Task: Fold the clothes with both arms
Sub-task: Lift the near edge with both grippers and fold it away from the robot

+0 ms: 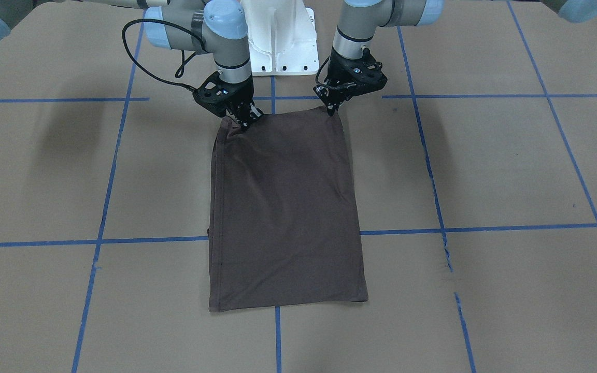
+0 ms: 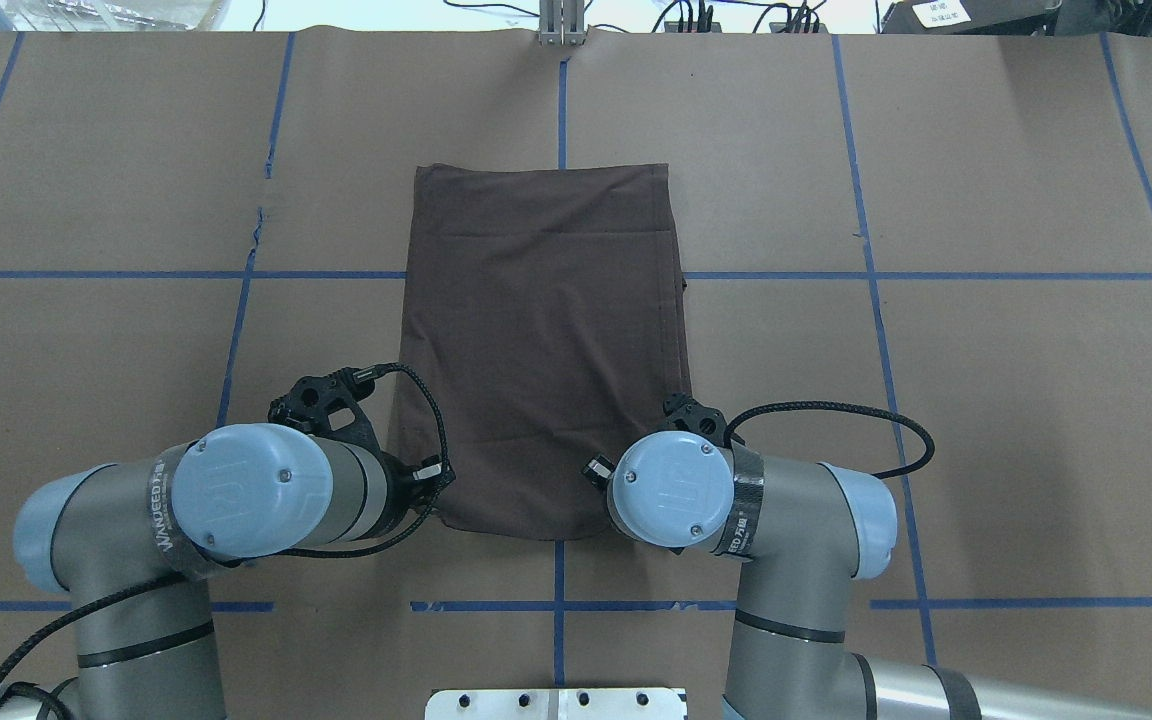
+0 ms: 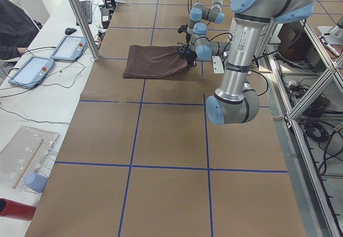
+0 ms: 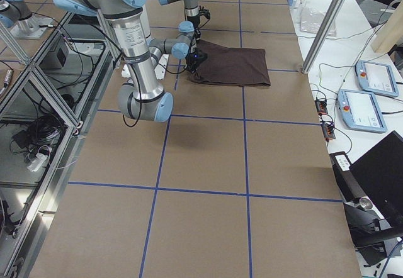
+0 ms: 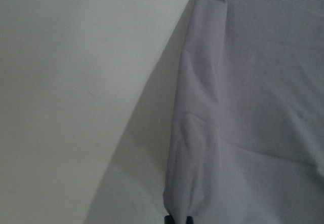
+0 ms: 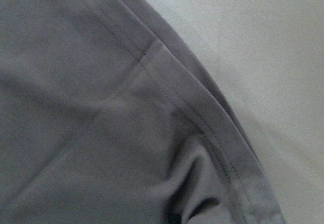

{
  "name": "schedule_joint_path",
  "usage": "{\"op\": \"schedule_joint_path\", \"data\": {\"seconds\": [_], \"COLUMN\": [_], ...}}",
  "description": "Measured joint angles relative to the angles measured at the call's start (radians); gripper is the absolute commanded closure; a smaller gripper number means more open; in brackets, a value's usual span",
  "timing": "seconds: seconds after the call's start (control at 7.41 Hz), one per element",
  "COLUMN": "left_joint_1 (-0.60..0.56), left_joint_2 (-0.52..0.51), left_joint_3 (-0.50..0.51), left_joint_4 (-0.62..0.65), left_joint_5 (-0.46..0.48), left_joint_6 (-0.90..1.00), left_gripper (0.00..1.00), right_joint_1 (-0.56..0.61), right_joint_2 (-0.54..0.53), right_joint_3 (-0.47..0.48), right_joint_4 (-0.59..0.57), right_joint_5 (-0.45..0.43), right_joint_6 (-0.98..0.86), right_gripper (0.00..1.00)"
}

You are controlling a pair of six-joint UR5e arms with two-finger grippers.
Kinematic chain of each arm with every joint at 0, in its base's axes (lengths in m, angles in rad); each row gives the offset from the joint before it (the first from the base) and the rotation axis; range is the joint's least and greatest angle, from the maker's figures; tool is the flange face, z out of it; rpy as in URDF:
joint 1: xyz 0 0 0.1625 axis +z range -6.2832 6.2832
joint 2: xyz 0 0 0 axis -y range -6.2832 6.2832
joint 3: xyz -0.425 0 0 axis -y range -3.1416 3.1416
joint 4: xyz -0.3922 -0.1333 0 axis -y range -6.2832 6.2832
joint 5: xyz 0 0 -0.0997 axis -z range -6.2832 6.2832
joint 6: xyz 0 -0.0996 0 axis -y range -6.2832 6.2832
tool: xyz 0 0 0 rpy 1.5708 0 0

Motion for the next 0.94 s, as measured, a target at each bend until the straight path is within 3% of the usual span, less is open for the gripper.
{"op": "schedule_joint_path", "data": {"seconds": [0.4, 0.94], "left_joint_1": [0.006, 0.111], "left_joint_2": [0.002, 0.006], "left_joint_3": [-0.018, -0.136], "left_joint_4": [0.0, 0.057], "left_joint_5": [0.001, 0.0], "left_joint_6": [-0.01, -0.064], "left_gripper": [1.0, 1.0], "right_joint_1": [0.003, -0.037], "right_joint_2": [-0.016, -0.085], "right_joint_3": [0.021, 0.199], "right_joint_4": [0.0, -0.046], "right_joint_5": [0.031, 0.059], "right_joint_6": [-0.026, -0.047], "right_gripper": [1.0, 1.0]}}
